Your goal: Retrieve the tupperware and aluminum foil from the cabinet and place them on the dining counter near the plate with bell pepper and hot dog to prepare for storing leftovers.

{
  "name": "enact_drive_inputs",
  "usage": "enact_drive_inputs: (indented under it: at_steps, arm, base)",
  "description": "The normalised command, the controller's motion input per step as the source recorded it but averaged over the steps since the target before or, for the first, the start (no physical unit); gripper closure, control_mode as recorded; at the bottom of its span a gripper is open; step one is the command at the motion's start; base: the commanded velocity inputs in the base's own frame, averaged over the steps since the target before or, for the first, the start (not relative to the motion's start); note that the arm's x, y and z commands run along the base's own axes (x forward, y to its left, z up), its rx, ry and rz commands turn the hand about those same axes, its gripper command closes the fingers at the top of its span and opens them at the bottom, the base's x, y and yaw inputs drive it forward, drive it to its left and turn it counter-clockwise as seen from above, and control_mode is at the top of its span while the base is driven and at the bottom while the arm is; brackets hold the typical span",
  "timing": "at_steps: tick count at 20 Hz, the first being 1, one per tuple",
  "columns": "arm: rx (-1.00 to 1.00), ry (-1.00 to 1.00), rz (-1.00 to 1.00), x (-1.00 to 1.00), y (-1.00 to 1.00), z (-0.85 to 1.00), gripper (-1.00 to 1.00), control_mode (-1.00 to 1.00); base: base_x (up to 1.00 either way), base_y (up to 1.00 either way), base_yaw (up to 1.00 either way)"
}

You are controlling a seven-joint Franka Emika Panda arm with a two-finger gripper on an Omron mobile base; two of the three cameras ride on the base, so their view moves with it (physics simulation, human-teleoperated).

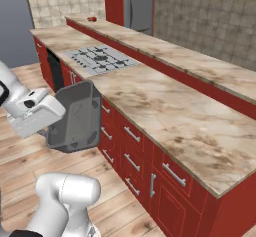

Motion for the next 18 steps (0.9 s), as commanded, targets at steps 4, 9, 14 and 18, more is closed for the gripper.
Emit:
enact_drive_inputs:
  at_steps: [4,9,14,18]
  arm:
    - [0.0,0.0,0.0,0.0,0.0,0.0,1.0,1.0]
    - [0.0,0.0,0.0,0.0,0.0,0.0,1.0,1.0]
    - [0.0,0.0,0.0,0.0,0.0,0.0,1.0,1.0]
    - [0.0,0.0,0.0,0.0,0.0,0.0,1.0,1.0]
  base:
    - [-0.01,-0.92,-0.68]
    - [0.0,-0.75,-0.78]
    - [0.33,-0.65,-0.66]
    - [0.74,-0.69,-0.52]
